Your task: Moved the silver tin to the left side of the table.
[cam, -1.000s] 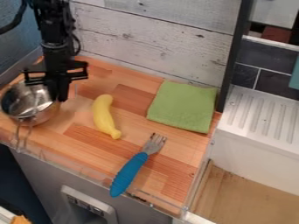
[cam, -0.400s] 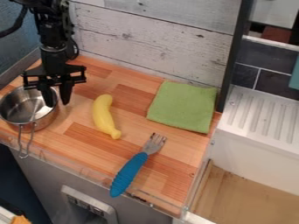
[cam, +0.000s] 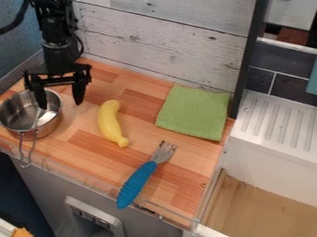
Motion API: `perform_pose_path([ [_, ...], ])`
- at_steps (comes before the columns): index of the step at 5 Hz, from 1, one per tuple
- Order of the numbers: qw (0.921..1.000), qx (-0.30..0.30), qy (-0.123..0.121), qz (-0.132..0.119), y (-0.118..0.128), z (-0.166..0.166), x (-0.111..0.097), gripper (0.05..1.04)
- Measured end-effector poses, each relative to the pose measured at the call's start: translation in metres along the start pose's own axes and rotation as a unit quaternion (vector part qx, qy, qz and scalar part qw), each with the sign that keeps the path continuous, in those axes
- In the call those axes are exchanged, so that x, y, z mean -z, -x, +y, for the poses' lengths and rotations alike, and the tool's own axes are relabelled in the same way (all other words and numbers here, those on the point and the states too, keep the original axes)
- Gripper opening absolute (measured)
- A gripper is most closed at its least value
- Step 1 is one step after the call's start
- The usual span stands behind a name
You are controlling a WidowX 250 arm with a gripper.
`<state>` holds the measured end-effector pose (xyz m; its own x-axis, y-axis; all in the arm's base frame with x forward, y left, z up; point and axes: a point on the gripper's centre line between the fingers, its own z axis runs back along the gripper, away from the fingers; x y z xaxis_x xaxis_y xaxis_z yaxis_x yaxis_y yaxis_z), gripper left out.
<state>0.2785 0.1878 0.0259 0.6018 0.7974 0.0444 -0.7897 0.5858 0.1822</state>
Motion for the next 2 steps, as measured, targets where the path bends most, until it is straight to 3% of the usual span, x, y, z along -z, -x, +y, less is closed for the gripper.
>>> perform_pose_path([
  [1, 0.9995, 0.005, 0.029, -0.01, -0.01, -0.005, -0.032, 1.009],
  [2, 0.999, 0.009, 0.032, -0.029, -0.011, 0.0, -0.054, 1.003],
])
